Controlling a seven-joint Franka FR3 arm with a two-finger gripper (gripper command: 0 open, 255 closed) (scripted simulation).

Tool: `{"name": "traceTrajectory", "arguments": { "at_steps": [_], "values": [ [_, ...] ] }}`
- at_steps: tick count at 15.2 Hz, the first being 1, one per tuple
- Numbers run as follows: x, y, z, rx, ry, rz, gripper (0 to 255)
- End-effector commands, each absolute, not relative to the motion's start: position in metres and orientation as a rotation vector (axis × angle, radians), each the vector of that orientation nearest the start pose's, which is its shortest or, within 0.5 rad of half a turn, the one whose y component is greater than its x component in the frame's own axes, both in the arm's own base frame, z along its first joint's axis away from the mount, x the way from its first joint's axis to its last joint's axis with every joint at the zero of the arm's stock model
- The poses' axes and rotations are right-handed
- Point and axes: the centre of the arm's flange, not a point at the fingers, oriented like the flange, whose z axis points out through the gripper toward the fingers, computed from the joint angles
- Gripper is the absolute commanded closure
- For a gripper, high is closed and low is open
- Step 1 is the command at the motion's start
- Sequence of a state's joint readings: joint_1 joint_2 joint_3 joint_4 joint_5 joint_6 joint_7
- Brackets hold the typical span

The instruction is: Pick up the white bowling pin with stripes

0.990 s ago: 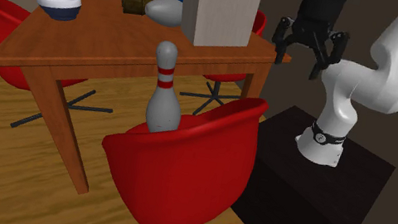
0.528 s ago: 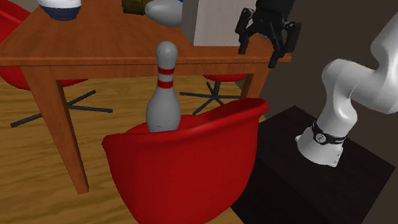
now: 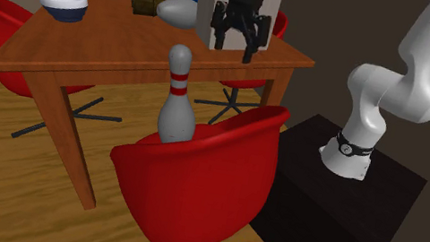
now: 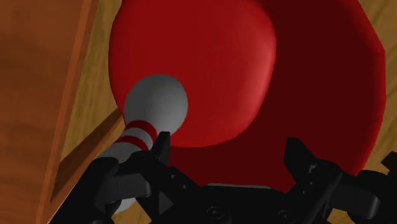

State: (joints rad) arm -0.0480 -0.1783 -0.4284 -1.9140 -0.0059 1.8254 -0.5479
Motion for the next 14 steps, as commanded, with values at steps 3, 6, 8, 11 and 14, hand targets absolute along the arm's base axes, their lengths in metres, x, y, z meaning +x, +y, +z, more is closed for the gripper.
{"name": "traceTrajectory", "arguments": {
  "at_steps": [3,6,8,11,14],
  "values": [
    [0.485,-0.292,0.570,-3.119,-0.175,-0.170,0],
    [0.507,-0.323,0.571,-3.123,-0.213,-0.182,0],
    [0.523,-0.343,0.571,-3.125,-0.239,-0.191,0],
    [0.529,-0.351,0.561,-3.126,-0.249,-0.194,0],
    [0.529,-0.351,0.545,-3.126,-0.249,-0.194,0]
  ]
}}
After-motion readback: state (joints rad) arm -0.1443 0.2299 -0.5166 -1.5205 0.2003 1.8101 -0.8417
